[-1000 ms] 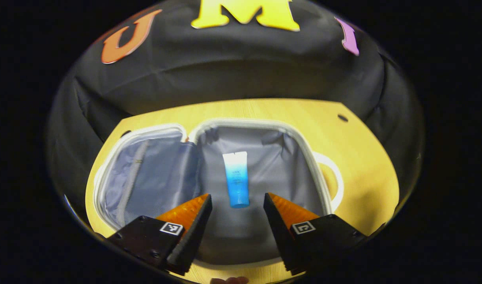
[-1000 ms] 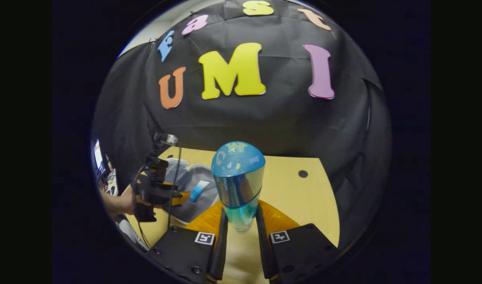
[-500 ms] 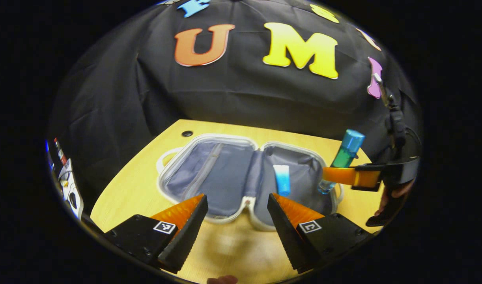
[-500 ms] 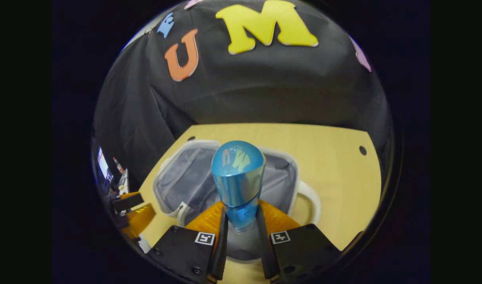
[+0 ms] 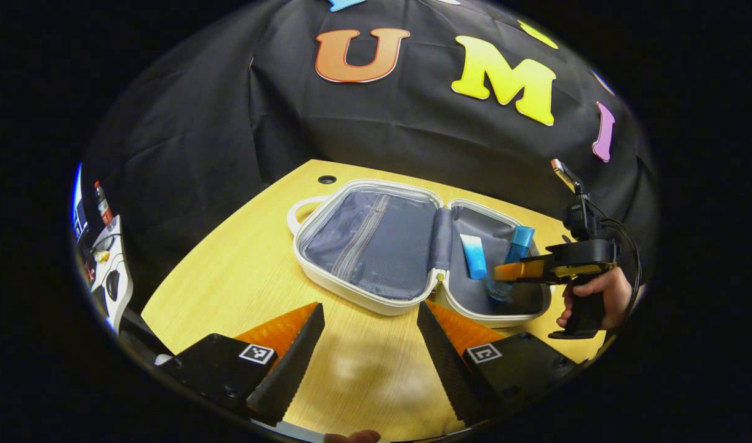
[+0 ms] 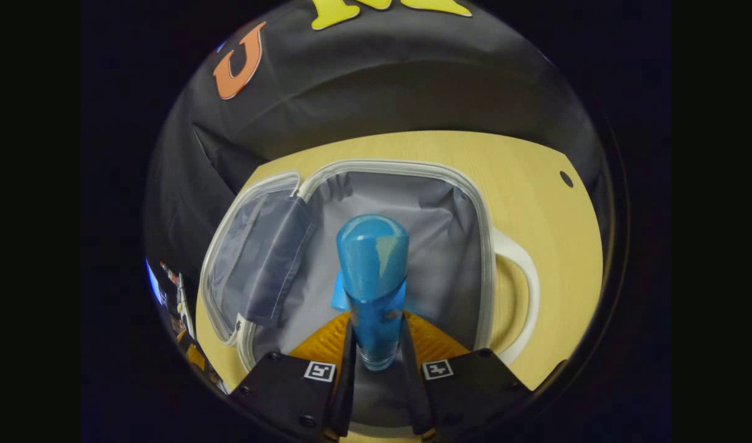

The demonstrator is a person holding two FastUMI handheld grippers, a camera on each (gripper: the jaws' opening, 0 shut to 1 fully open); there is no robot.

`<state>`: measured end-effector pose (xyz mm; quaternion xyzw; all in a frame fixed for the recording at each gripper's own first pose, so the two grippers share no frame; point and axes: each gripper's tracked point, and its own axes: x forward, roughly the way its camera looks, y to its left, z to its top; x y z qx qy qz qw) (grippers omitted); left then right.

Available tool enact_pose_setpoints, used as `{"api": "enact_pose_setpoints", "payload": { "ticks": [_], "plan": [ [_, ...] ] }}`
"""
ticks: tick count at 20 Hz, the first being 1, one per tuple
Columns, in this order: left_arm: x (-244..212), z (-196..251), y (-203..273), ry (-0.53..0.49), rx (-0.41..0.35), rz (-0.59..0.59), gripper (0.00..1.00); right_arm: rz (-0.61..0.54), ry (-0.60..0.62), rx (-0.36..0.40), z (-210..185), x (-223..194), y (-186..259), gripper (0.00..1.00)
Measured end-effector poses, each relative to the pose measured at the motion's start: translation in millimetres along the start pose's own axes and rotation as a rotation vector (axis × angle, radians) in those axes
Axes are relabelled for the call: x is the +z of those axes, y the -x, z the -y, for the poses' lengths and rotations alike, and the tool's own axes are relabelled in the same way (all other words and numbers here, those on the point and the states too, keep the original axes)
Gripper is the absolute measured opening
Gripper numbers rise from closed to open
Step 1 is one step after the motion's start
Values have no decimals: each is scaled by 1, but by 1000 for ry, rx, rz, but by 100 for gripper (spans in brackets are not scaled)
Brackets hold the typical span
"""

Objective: First open the suitcase, pack the skin care products into it, and then close the suitcase.

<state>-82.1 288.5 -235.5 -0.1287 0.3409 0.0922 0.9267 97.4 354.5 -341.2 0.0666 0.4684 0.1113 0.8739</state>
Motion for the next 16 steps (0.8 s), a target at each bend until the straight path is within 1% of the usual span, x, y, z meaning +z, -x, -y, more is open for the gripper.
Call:
{"api": "enact_pose_setpoints", "payload": {
  "ticks": [2,3,4,5,11,16],
  "plan": [
    [3,-1,-3,3,-6,4,97,-20,-42,-28,5,1,-10,34],
    [7,0,-4,1,-9,10,97,-30,-60,-39,7,0,-14,31],
    [10,0,-4,0,-13,15,97,-40,-71,-50,9,-1,-17,34],
    [12,-1,-5,-2,-15,17,97,-50,-75,-59,9,-4,-19,34],
    [19,-13,-10,6,-6,27,97,-61,-52,-128,10,-4,-22,34],
    [28,-30,-9,16,15,40,97,-66,-26,-151,9,-6,-22,35]
  ]
}}
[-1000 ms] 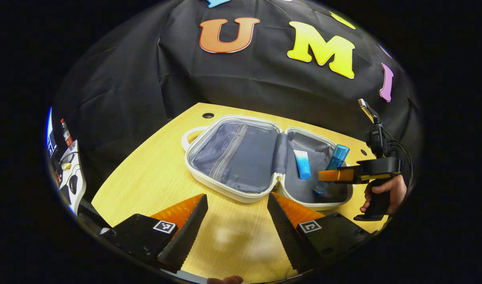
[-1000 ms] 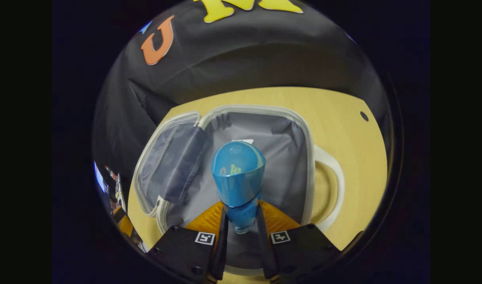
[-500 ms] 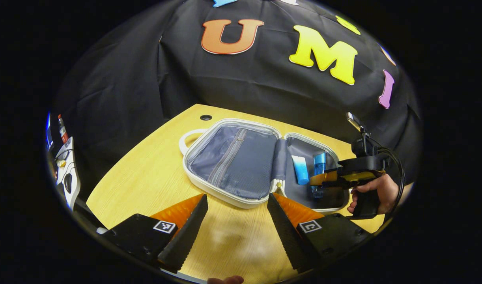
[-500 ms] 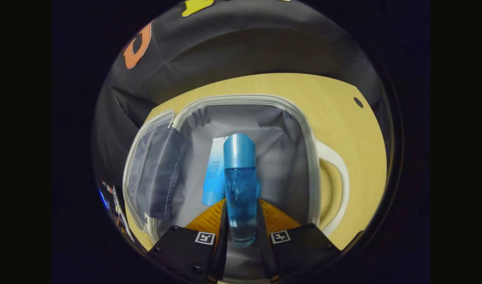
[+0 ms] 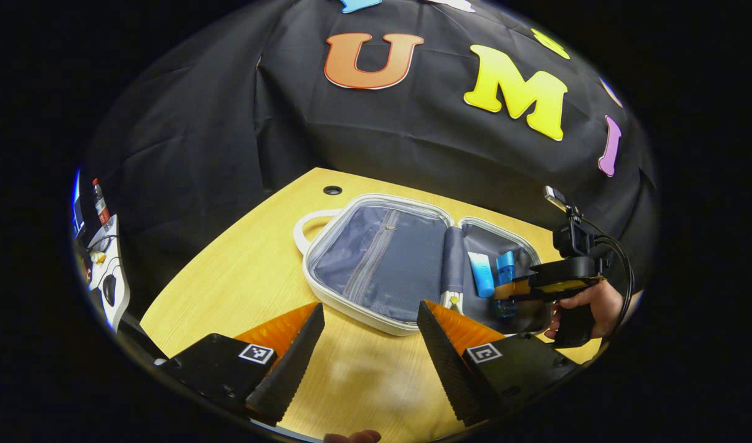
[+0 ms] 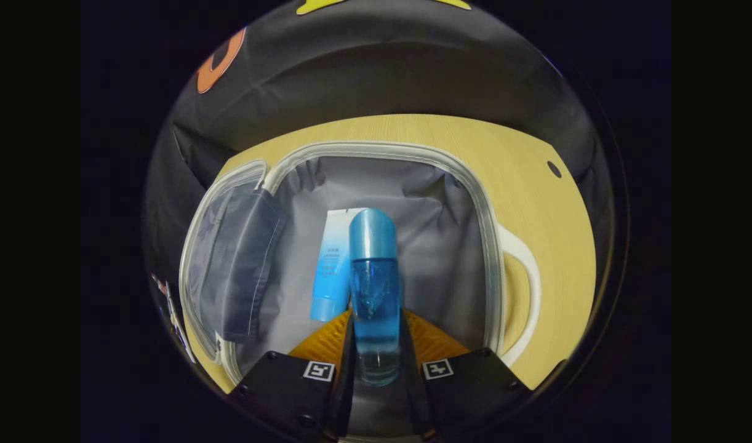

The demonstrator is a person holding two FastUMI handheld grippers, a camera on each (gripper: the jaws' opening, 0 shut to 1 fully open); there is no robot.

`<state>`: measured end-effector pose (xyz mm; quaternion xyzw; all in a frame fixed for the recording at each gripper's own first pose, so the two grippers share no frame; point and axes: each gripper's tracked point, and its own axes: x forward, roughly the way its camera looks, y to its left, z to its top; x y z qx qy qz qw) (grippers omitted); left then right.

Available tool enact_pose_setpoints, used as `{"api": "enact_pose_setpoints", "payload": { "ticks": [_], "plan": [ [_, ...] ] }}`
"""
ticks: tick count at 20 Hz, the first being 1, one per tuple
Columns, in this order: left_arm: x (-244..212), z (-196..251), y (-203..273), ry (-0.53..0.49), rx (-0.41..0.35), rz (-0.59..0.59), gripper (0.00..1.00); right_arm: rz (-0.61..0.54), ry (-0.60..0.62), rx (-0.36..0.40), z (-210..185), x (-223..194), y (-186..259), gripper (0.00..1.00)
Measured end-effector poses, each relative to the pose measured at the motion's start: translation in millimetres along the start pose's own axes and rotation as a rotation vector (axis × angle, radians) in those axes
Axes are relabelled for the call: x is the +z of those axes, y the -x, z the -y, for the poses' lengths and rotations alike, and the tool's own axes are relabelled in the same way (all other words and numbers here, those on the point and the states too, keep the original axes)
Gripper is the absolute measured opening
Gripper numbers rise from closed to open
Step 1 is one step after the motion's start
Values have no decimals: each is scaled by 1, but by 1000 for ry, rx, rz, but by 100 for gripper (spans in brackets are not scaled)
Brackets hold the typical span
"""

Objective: First open the suitcase, pack the skin care products into it, and then close the suitcase.

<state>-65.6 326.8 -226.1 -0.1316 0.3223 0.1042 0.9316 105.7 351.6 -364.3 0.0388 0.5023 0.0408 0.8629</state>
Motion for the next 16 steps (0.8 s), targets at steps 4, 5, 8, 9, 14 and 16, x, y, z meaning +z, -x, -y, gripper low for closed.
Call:
{"api": "enact_pose_setpoints", "payload": {
  "ticks": [4,5,8,9,14,16],
  "plan": [
    [7,-12,0,0,16,17,97,-4,14,-18,-1,-1,0,37],
    [8,-14,-1,7,14,16,97,-4,19,-17,0,-1,1,37],
    [11,-26,-4,27,19,19,97,-1,16,-18,2,-2,5,41],
    [14,-29,-4,29,15,31,98,7,24,-9,1,-2,11,41],
    [45,-51,-6,12,-1,123,97,133,140,103,-11,13,67,61],
    [58,-61,-11,1,-13,156,97,203,197,145,-14,22,95,69]
  ]
}}
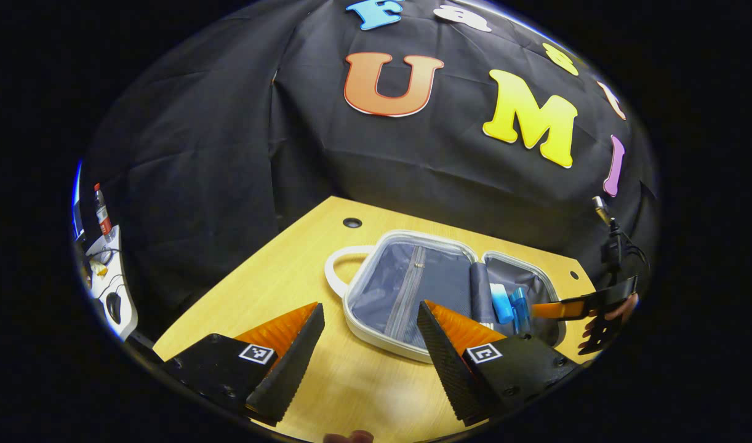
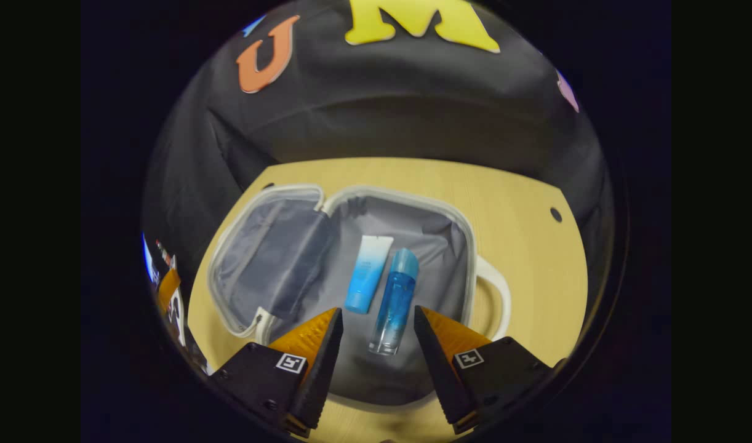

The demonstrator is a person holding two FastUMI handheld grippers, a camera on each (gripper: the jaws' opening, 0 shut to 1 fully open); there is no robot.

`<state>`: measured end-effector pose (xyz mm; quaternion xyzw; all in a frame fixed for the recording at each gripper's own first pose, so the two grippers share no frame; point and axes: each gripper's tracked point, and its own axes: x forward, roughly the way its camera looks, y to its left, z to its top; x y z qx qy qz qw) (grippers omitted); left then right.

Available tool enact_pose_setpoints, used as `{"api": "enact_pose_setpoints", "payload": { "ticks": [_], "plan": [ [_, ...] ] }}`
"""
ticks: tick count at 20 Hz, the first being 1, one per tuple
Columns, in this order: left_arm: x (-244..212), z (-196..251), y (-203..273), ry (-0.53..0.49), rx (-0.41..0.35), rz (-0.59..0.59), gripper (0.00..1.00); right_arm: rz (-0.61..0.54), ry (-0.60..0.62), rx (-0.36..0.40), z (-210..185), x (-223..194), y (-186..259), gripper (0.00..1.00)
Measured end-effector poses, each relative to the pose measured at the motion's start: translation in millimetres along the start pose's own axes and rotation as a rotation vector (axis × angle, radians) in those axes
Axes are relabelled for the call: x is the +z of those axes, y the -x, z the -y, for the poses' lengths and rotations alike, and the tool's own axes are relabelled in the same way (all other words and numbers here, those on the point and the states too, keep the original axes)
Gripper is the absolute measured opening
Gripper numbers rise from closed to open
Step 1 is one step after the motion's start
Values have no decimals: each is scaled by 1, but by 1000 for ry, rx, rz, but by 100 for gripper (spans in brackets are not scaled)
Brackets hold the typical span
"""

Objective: First open the suitcase, pack the skin care products into it, and then close the suitcase.

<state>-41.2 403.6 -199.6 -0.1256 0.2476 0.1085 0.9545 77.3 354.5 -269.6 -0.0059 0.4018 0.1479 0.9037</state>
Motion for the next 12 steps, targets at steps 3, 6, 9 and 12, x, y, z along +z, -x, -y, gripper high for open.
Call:
{"api": "enact_pose_setpoints", "payload": {
  "ticks": [3,6,9,12],
  "plan": [
    [12,-18,-20,20,-24,28,96,87,47,73,-10,17,44,72],
    [16,-39,-54,82,-60,18,97,192,108,113,-11,36,86,77],
    [6,-51,-92,154,-126,-36,98,264,189,108,0,47,119,77],
    [-3,-62,-133,223,-152,-85,97,276,223,89,15,44,134,77]
  ]
}}
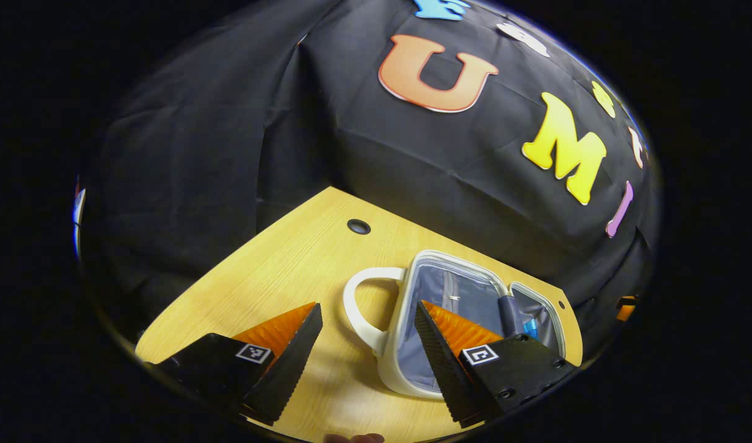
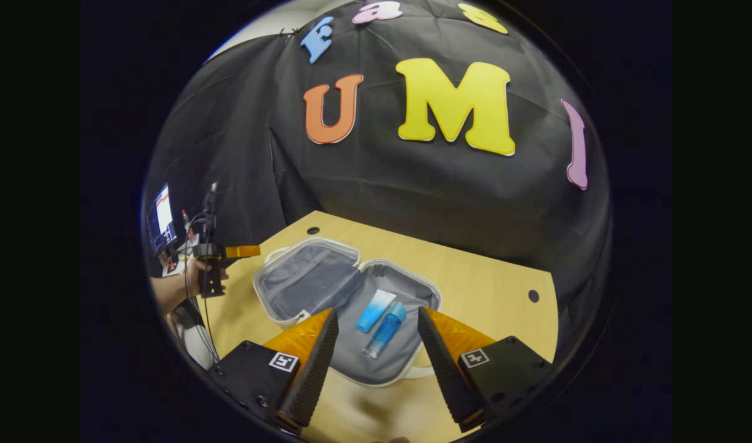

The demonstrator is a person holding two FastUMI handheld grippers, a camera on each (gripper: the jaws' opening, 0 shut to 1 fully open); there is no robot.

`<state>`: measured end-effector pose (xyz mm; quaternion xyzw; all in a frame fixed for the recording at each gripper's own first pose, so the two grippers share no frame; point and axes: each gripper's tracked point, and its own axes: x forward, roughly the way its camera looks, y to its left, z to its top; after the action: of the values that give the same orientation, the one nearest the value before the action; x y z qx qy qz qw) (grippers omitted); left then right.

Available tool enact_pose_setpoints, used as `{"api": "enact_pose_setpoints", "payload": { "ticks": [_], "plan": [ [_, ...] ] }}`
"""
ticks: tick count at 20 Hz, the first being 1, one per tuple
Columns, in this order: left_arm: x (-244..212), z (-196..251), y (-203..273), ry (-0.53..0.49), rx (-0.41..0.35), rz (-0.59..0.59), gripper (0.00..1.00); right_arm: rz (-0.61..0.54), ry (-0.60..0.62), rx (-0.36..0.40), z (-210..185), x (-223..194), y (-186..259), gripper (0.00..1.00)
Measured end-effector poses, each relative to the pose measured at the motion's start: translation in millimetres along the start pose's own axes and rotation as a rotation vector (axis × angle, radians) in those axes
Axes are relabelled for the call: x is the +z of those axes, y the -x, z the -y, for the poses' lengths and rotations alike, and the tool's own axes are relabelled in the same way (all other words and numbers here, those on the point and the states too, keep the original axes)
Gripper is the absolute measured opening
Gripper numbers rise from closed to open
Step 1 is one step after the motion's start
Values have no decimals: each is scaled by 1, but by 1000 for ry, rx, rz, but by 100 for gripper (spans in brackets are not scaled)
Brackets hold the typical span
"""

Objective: First open the suitcase, pack the skin care products into it, and then close the suitcase.

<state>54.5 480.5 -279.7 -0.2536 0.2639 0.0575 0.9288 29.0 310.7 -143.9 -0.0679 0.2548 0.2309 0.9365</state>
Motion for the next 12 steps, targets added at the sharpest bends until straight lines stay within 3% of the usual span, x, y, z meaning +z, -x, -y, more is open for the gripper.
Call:
{"api": "enact_pose_setpoints", "payload": {
  "ticks": [6,8,9,10,12],
  "plan": [
    [-7,-27,-60,102,15,-93,96,-25,18,-70,28,-14,15,77],
    [-16,-31,-69,93,29,-141,95,-37,-2,-86,35,-19,19,81],
    [-20,-35,-73,63,53,-165,75,-31,-16,-90,38,-18,21,80],
    [-25,-38,-76,32,71,-196,67,-24,-21,-103,42,-18,22,80],
    [-25,-34,-80,-29,80,-217,67,-17,-28,-121,47,-17,26,80]
  ]
}}
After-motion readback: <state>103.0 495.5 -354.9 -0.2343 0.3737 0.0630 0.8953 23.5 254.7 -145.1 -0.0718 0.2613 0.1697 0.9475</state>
